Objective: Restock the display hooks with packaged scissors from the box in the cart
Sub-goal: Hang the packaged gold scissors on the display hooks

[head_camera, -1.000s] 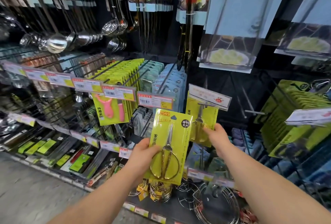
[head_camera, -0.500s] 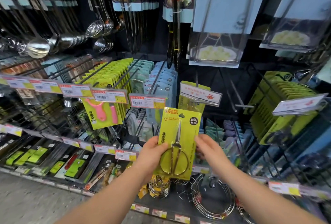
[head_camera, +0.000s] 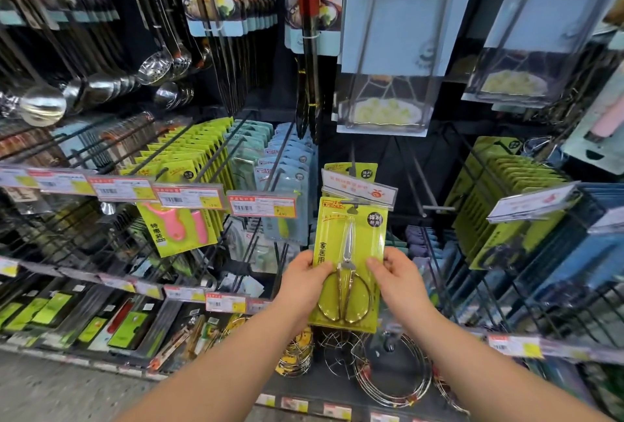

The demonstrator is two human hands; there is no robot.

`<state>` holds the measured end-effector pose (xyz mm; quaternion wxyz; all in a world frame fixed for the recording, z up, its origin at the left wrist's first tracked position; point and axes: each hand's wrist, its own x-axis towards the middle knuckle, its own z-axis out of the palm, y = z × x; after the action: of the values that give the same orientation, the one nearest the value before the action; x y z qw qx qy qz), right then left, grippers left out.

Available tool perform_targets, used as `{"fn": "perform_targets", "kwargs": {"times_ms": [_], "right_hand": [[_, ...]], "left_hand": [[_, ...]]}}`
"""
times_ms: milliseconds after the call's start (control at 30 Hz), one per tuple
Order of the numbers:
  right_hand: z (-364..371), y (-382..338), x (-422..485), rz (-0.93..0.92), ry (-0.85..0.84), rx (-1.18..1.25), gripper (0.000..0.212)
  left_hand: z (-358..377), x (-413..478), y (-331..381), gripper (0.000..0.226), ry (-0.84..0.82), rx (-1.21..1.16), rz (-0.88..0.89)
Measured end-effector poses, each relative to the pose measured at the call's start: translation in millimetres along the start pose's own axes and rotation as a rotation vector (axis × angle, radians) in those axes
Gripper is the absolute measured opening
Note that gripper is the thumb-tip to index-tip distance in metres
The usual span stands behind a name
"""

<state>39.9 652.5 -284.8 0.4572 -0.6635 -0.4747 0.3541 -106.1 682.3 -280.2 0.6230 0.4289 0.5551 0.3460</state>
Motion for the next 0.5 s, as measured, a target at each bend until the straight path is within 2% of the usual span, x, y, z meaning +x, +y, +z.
{"fn": "perform_targets", "kwargs": {"times_ms": [167,267,367,433,500], "right_hand": [[-1.6,5.4,11.5,0.024,-0.005,0.007,0.010],[-3.1,7.6,21.3,0.034,-0.015,-0.014,0.015],[-4.5,6.4,38.5,0.031,-0.032,-0.041,0.016],[-3.4,7.4,54.3,0.055,-0.035,-0.068,0.021],[0.0,8.6,70.2,0.095,-0.031,-0.095,0.012]], "left_hand": [[6.0,6.7,3.7,0.005,0.022,0.005,0.001],[9.3,13.4,5.2,0.006,0.037,0.041,-0.004],[12.8,26.4,10.6,0.021,0.082,0.145,-0.015],[14.9,36.7,15.4,0.018,0.095,0.214,-0.012],[16.5,48.5,21.5,0.007,0.110,0.262,0.002]]}}
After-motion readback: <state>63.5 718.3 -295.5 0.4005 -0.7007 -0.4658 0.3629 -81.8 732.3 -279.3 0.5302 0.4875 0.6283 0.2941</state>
